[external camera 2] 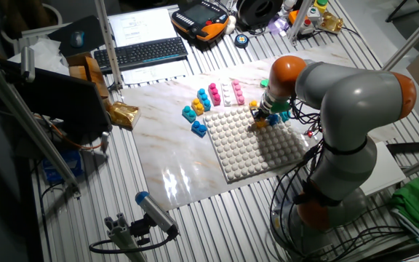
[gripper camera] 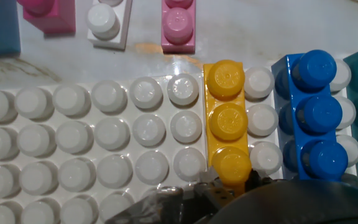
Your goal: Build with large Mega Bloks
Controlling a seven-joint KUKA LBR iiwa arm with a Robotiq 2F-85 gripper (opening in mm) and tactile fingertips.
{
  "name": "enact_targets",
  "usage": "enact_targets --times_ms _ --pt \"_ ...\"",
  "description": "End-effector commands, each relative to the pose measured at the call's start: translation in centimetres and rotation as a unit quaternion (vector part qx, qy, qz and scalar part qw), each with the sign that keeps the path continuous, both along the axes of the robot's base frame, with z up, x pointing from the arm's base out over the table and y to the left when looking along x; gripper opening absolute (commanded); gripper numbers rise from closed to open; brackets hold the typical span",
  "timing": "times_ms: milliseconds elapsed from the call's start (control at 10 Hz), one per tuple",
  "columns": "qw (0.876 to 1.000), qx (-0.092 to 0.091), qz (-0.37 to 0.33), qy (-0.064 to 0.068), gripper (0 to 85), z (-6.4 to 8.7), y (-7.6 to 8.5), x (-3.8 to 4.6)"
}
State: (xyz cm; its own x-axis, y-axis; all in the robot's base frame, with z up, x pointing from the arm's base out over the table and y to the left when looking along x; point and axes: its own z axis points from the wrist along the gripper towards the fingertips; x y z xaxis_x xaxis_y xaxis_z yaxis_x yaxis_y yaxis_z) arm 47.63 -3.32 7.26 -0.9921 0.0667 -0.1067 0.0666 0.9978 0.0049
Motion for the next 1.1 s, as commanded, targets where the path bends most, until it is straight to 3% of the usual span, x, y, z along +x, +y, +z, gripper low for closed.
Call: enact_targets --times_ms 0,600,1000 --pt "1.0 0.001 -0.001 0.0 0.7 -0.1 0.0 -0.01" --pt "1.0 0.014 -0.001 -0.001 0.7 -1.4 0.0 0.37" --pt "1.0 0.015 -0.001 0.013 0.7 -1.7 0.1 0.49"
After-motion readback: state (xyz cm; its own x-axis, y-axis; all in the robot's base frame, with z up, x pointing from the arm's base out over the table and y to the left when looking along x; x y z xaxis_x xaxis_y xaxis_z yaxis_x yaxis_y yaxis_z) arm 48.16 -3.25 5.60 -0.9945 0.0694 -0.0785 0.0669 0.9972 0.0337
